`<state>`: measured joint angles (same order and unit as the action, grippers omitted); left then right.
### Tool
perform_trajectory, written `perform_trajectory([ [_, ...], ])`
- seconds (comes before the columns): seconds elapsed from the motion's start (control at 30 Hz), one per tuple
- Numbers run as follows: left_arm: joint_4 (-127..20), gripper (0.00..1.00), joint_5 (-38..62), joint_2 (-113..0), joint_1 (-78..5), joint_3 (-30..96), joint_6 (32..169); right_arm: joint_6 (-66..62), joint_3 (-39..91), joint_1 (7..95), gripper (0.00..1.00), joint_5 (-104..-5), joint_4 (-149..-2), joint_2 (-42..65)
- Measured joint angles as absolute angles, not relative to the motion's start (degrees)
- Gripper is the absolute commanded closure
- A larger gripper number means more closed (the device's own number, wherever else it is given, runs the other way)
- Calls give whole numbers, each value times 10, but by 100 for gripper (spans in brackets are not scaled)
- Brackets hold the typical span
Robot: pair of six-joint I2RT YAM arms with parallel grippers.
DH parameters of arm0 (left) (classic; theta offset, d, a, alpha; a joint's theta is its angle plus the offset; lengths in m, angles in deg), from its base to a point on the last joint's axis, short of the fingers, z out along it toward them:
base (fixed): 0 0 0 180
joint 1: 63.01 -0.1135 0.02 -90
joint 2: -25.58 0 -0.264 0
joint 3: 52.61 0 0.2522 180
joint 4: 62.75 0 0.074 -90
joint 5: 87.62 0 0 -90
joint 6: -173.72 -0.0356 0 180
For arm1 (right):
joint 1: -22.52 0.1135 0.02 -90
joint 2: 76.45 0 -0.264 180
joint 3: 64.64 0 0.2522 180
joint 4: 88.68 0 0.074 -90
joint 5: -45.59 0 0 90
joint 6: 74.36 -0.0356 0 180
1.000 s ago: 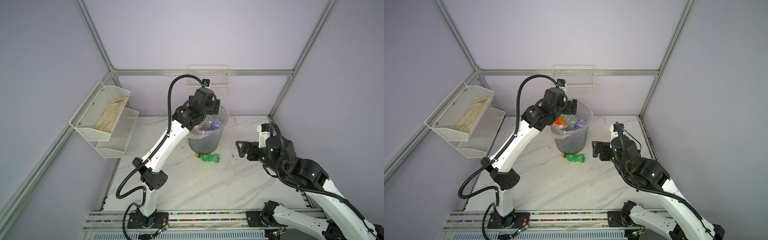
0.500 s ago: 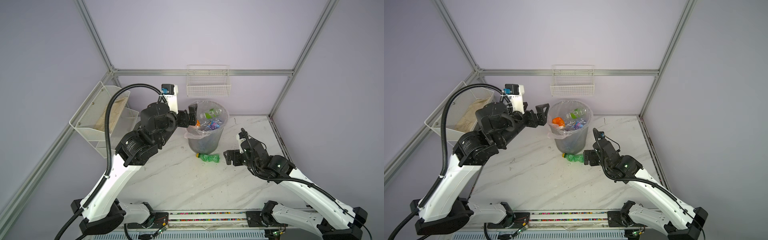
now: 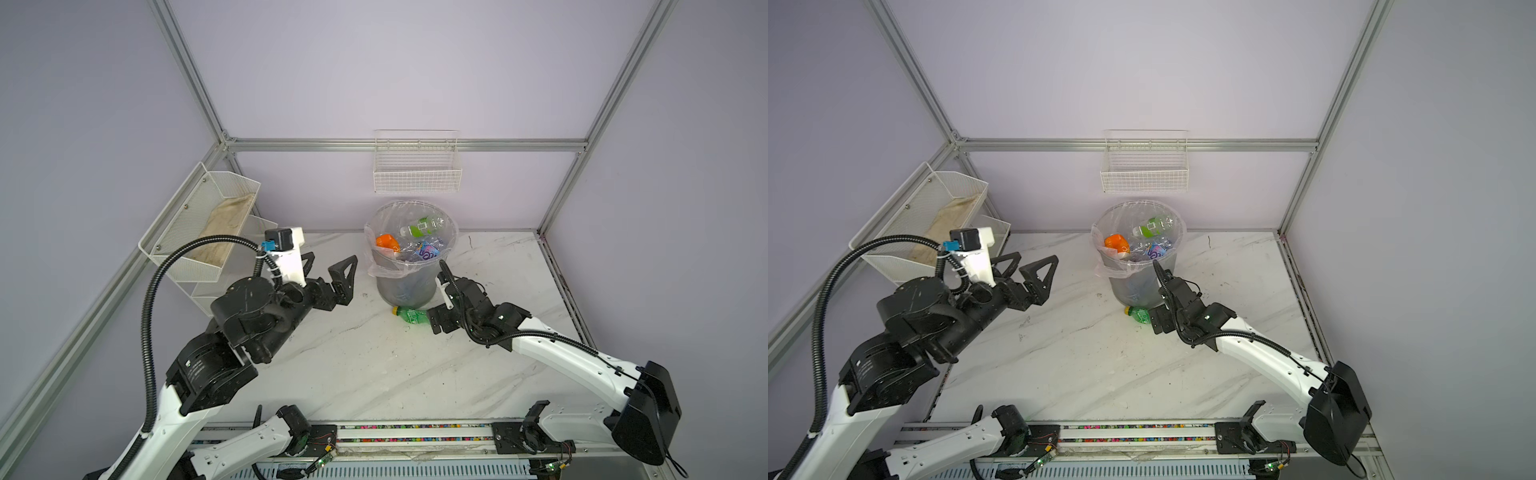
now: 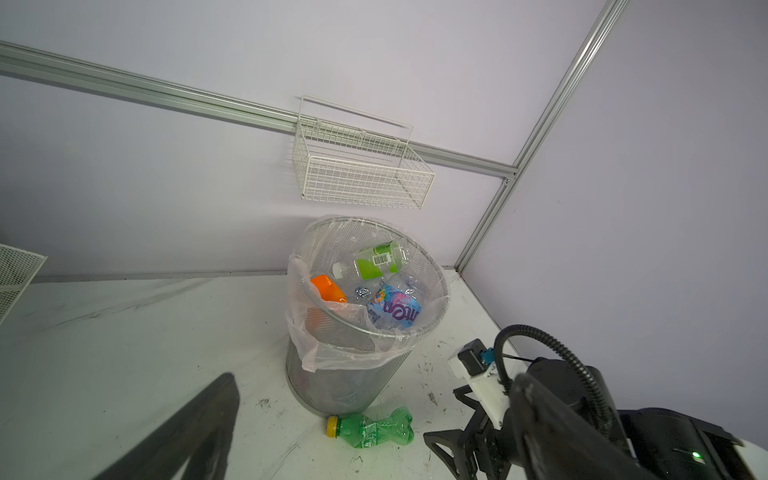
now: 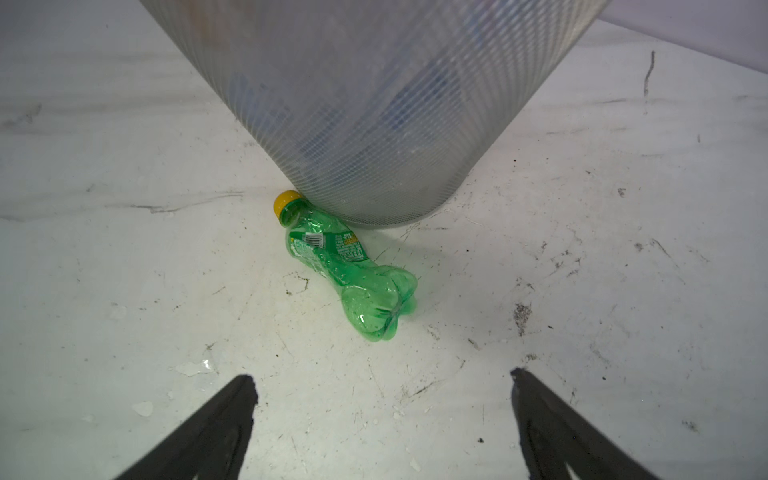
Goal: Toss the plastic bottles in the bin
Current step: 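Withdraw the left gripper while the right gripper lowers onto the crushed green soda bottle, then close the right gripper on the crushed green bottle and lift it over the bin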
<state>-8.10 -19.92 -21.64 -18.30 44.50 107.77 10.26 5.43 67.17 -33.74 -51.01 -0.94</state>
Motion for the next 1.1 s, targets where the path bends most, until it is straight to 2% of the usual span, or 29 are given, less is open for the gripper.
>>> perform_trajectory([
  [0.5, -39, 0, -199, -99, -183, 382, 1119, 253, 77, 672, 3, -335, -580, 174],
  [0.6, -23, 0, -199, -84, -182, 375, 1127, 268, 84, 672, 6, -336, -589, 208],
  [0.67, -14, 0, -200, -74, -182, 373, 1132, 276, 90, 672, 13, -337, -591, 230],
  [0.93, 2, 0, -203, -60, -182, 361, 1143, 286, 114, 690, 60, -339, -588, 274],
  [1.1, 11, 0, -204, -57, -183, 355, 1147, 277, 114, 723, 81, -319, -582, 274],
])
